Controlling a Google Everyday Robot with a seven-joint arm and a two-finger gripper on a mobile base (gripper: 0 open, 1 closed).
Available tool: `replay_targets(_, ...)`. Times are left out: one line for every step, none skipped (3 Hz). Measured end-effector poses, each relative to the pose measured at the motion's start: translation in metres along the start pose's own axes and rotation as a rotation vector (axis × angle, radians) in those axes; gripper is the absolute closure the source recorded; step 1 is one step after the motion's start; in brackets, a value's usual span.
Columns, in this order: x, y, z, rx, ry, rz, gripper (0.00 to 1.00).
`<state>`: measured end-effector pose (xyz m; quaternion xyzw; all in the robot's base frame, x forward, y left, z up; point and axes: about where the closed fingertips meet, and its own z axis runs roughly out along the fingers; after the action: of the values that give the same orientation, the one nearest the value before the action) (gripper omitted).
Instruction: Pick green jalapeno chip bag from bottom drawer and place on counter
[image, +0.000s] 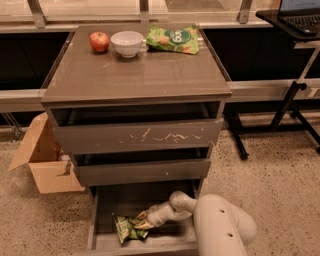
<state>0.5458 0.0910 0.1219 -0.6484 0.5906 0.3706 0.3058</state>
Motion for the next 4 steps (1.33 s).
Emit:
replay_targets(0.0, 0.0, 0.0, 0.0, 0.0, 0.0, 1.0)
replay_targets(-0.012, 0.006, -0.01, 0.009, -0.002, -0.042, 1.0)
replay_targets(-0.062, 0.019, -0.057, 0.063, 0.007, -0.192, 1.0)
replay_targets(-0.091, 0.043, -0.087, 0.083, 0.009, -0.261, 1.0)
